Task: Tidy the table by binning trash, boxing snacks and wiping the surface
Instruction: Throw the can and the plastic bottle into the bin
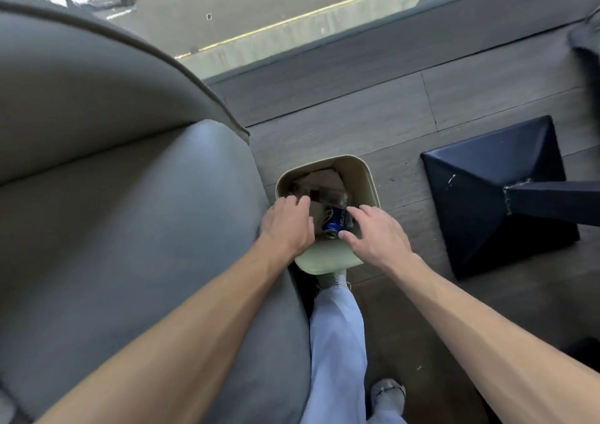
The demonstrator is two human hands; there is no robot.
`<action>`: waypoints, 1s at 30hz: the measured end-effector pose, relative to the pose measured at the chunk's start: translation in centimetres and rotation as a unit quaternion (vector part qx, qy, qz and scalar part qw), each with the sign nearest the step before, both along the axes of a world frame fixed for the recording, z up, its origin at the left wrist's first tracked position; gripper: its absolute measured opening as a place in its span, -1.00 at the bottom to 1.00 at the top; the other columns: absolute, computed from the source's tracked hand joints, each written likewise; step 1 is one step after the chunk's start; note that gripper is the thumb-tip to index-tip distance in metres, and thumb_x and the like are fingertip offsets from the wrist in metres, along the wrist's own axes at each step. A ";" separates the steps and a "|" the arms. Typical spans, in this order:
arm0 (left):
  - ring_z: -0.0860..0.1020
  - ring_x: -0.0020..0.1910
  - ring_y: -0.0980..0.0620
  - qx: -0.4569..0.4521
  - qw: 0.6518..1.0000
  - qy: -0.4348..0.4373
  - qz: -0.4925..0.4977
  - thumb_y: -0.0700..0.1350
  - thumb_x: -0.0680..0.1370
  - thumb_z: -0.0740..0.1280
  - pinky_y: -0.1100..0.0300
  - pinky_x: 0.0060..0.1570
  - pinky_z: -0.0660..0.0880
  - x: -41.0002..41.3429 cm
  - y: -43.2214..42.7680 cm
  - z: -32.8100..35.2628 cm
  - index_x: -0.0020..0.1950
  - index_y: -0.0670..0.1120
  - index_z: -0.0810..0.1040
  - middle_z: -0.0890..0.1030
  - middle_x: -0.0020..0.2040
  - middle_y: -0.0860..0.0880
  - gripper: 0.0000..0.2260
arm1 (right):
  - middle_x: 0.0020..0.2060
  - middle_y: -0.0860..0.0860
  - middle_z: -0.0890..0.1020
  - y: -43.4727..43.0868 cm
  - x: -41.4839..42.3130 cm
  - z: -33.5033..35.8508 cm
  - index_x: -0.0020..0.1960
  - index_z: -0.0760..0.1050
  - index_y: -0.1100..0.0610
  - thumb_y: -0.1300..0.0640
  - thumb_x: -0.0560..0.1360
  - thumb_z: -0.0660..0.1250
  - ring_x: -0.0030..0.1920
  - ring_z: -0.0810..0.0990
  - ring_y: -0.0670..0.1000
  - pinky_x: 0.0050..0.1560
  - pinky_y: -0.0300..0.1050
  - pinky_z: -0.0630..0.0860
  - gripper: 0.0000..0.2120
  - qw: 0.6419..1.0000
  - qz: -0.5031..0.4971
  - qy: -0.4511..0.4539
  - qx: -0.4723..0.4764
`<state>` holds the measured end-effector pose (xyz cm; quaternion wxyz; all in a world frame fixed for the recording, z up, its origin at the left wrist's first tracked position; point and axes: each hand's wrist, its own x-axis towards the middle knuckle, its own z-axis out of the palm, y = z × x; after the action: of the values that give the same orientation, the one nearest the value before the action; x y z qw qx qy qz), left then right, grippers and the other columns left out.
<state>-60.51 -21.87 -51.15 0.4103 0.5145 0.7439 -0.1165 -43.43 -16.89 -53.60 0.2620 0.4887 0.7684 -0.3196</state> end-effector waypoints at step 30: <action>0.30 0.45 -0.16 0.240 0.908 0.091 -0.330 0.14 0.60 0.05 -0.25 0.44 0.14 38.4 -12.2 53.5 0.39 0.00 0.36 0.42 0.41 -0.10 -0.58 | 0.51 0.02 0.30 -24.5 42.0 54.2 0.48 0.29 -0.04 -0.19 0.55 0.20 0.54 0.18 0.06 0.53 0.06 0.09 -0.46 0.866 -0.396 0.132 0.276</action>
<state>-22.08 -34.02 2.34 0.1435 0.8010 0.5708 -0.1095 -1.46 -41.35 0.64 -0.1355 0.7575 0.5946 -0.2328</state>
